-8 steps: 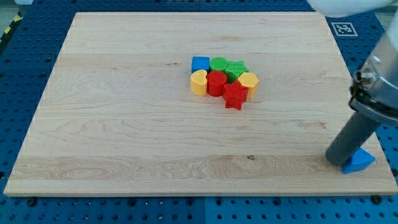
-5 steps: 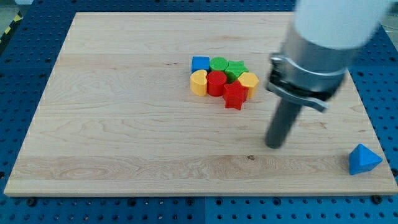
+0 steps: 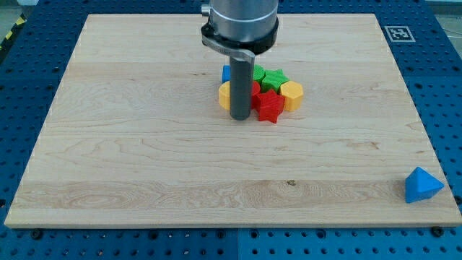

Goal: Push the red star into the blue triangle

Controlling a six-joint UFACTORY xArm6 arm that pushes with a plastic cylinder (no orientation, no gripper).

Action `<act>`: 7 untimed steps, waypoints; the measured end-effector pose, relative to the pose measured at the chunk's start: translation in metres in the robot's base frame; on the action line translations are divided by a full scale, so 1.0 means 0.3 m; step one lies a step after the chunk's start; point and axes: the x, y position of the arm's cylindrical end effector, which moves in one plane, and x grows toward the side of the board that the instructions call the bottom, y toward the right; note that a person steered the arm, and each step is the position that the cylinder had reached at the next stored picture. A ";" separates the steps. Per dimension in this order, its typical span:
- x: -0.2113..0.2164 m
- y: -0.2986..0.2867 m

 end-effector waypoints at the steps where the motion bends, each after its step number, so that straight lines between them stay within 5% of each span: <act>1: -0.018 0.173; 3: 0.092 0.528; 6: -0.038 0.611; 7: 0.083 0.676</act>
